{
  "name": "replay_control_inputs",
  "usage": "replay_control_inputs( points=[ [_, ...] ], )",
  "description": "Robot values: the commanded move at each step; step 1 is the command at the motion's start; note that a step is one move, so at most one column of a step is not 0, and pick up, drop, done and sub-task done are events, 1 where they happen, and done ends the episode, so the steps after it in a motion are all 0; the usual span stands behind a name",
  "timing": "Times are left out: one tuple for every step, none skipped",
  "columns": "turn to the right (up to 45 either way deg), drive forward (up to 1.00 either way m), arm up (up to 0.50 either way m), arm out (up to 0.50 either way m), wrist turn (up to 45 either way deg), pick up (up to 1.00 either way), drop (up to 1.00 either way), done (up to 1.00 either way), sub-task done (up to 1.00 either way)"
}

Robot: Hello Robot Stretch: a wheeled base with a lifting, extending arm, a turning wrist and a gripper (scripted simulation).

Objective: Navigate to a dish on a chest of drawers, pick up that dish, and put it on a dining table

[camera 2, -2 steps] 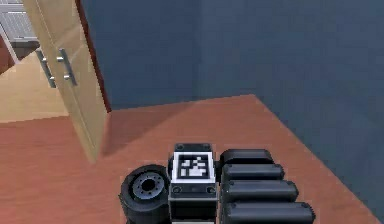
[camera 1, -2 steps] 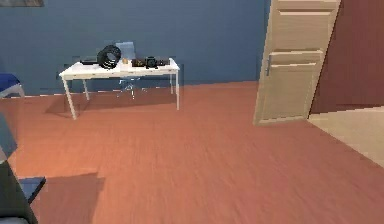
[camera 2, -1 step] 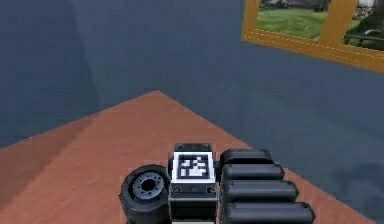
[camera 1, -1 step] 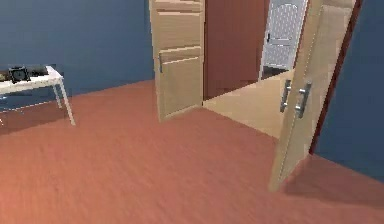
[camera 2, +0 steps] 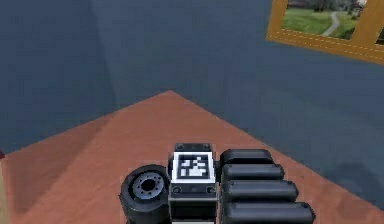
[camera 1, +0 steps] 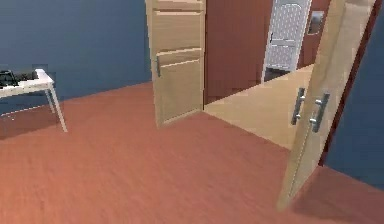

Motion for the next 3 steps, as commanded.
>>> replay_control_inputs(
  points=[
    [3.0,0.0,0.0,0.0,0.0,0.0,0.0,0.0,0.0],
    [0.0,1.0,0.0,0.0,0.0,0.0,0.0,0.0,0.0],
    [0.0,0.6,0.0,0.0,0.0,0.0,0.0,0.0,0.0]
  ],
)
